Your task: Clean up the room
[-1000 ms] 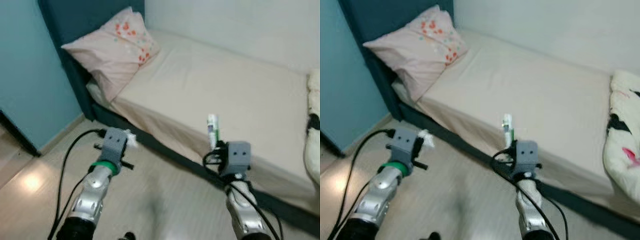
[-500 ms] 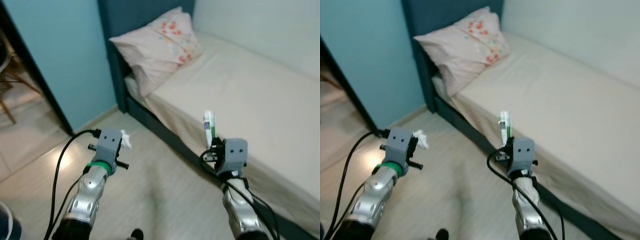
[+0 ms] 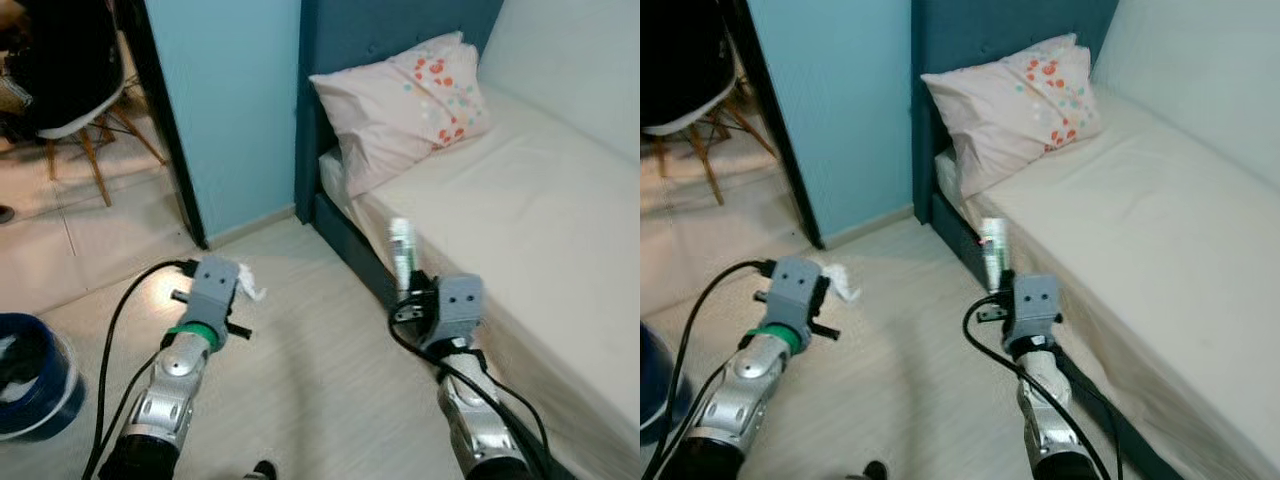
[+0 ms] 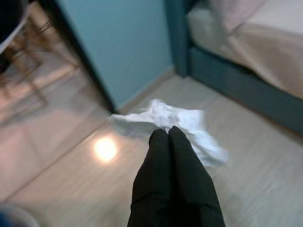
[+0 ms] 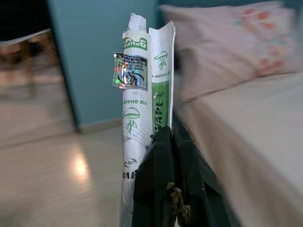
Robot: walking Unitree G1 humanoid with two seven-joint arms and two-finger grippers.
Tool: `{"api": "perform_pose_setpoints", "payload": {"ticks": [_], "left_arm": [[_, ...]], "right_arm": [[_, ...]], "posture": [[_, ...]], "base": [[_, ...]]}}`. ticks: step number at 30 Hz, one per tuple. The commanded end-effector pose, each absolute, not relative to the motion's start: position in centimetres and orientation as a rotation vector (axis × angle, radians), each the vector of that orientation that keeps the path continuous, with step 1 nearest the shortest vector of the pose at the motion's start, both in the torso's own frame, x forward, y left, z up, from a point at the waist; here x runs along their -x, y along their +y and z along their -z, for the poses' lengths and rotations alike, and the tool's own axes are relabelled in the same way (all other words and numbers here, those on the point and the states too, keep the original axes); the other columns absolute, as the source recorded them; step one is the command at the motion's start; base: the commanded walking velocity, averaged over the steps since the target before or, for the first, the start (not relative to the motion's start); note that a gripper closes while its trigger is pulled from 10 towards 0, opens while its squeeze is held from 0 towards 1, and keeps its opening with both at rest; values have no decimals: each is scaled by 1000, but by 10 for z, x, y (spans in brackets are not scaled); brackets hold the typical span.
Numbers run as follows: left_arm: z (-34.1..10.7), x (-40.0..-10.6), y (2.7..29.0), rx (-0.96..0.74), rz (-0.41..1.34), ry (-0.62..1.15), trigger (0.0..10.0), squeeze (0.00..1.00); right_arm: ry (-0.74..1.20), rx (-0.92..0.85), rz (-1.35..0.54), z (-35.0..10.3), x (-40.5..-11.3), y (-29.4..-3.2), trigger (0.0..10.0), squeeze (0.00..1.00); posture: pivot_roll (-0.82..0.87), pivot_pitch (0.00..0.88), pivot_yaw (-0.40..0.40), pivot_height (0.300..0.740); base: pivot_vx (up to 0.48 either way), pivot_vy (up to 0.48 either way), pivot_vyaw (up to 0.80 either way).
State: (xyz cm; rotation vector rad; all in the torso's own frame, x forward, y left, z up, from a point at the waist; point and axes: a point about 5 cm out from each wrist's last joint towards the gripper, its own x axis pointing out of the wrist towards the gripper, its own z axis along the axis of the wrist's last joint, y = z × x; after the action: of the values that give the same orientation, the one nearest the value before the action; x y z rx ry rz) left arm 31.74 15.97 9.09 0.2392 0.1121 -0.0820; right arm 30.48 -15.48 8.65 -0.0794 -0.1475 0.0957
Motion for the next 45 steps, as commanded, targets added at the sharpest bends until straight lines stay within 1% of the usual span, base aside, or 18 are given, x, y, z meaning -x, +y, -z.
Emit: {"api": "perform_pose_setpoints", "payload": {"ticks": [1, 9, 11, 19, 38, 41, 45], "left_arm": [[-83, -315, 159, -249, 85, 153, 10000, 0], [-82, -314, 161, -258, 75, 159, 10000, 0], [-82, -313, 163, -256, 61, 156, 10000, 0], [-83, -312, 166, -262, 39, 153, 10000, 0], [-85, -314, 171, -276, 0, 140, 10000, 0], [-85, -314, 171, -283, -6, 139, 10000, 0], [-85, -316, 172, -291, -18, 142, 10000, 0]], "right_arm": [[-130, 69, -109, -83, -303, -155, 10000, 0], [-145, 58, -169, -88, -305, -146, 10000, 0], [-171, 56, -240, -96, -306, -134, 10000, 0], [-196, 36, -307, -105, -307, -123, 10000, 0], [-183, 1, -333, -105, -305, -123, 10000, 0], [-182, 0, -327, -105, -305, -123, 10000, 0], [-171, 6, -310, -104, -306, -126, 10000, 0]], "posture": [[61, 55, 4, 740], [63, 58, 6, 740], [65, 61, 8, 740], [69, 65, 6, 740], [72, 70, 4, 740], [72, 70, 4, 740], [71, 64, 1, 740]], "base": [[0, 0, 738], [0, 0, 731], [0, 0, 731], [0, 0, 731], [0, 0, 723], [352, 0, 438], [458, 0, 0]]}}
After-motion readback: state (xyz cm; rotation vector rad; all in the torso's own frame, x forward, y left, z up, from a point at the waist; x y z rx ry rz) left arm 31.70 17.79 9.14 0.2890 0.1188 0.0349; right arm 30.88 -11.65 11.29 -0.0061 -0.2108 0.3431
